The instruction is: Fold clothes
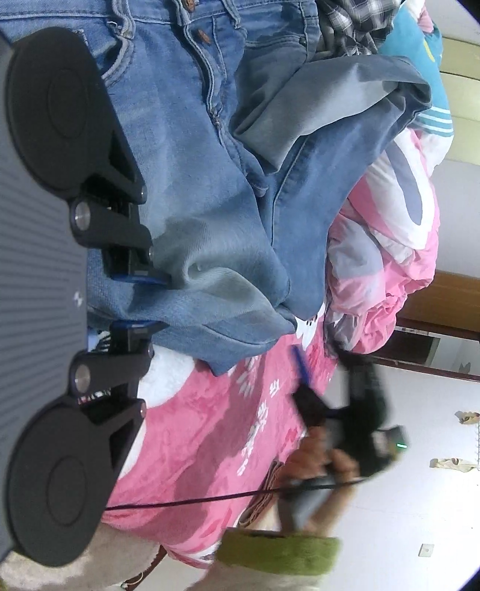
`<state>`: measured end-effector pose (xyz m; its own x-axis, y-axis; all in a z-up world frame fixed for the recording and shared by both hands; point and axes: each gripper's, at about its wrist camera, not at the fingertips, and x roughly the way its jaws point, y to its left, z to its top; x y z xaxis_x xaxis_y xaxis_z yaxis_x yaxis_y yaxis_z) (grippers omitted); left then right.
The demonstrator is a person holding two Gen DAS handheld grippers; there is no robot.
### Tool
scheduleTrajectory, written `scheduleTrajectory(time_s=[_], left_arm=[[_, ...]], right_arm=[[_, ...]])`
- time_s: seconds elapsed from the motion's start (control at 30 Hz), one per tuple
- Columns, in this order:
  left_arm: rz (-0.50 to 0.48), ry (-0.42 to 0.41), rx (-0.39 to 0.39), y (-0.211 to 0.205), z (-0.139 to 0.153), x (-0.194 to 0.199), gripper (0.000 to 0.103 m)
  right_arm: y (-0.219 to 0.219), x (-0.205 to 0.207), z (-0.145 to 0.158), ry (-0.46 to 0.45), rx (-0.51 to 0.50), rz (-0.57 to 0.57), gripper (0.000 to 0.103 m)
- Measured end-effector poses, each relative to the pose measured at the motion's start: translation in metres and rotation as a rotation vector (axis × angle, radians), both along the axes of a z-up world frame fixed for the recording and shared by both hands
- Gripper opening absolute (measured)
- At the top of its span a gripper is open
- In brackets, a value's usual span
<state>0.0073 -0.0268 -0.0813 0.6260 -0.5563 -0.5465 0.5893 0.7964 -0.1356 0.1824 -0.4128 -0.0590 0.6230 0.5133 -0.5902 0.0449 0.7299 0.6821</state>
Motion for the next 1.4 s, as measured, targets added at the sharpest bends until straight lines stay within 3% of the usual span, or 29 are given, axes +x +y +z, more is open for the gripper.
scheduleTrajectory(time_s=[0.1,0.13,0.2,0.37,0.43,0.53,0.67,0.73,0.97,1.03,1.1,1.17,1.2,1.23,1.3,1.4], left_arm=[[0.004,-0.009,0.021,-0.003,0.000,0.000,0.021],[0.006,-0.012,0.027,-0.003,0.000,0.000,0.021],[0.014,-0.014,0.035,-0.004,0.000,-0.001,0.021],[0.032,-0.014,0.035,-0.007,-0.003,0.000,0.021],[0.030,-0.017,0.022,-0.006,0.000,-0.002,0.018],[0.001,-0.034,-0.005,-0.003,0.008,-0.007,0.015],[-0.081,-0.073,-0.026,0.001,0.022,-0.019,0.016],[-0.129,-0.076,-0.029,0.002,0.025,-0.025,0.016],[-0.196,-0.017,0.040,-0.005,0.010,-0.033,0.015],[-0.191,0.008,0.053,-0.005,0.004,-0.032,0.016],[-0.181,-0.008,0.042,0.000,0.009,-0.036,0.023],[-0.159,-0.022,0.027,0.008,0.014,-0.040,0.034],[-0.144,-0.026,0.021,0.012,0.016,-0.041,0.040],[-0.129,-0.030,0.013,0.017,0.019,-0.043,0.041],[-0.084,-0.018,-0.007,0.026,0.023,-0.043,0.042],[0.002,0.014,-0.047,0.045,0.025,-0.041,0.045]], right_arm=[[0.008,0.008,-0.031,0.059,0.020,0.056,0.047],[0.014,0.011,-0.038,0.068,0.027,0.090,0.037],[0.034,0.019,-0.048,0.085,-0.026,0.144,0.025],[0.050,0.025,-0.043,0.062,-0.042,0.144,0.013],[0.047,0.012,-0.037,0.008,-0.011,0.099,0.006],[0.029,-0.022,-0.017,-0.103,0.088,-0.002,0.005],[-0.002,-0.124,0.014,-0.238,0.098,-0.163,0.005],[-0.010,-0.179,0.017,-0.252,0.087,-0.261,0.005],[0.013,-0.293,-0.054,-0.057,0.062,-0.466,0.009],[0.008,-0.298,-0.057,-0.057,0.107,-0.475,0.014],[0.003,-0.295,-0.034,-0.111,0.069,-0.453,0.020],[-0.003,-0.284,-0.007,-0.186,-0.011,-0.409,0.033],[-0.006,-0.276,0.006,-0.218,-0.050,-0.382,0.045],[-0.010,-0.263,0.015,-0.240,-0.084,-0.357,0.050],[-0.020,-0.230,0.024,-0.258,-0.132,-0.306,0.050],[-0.034,-0.173,0.017,-0.213,-0.099,-0.229,0.050]])
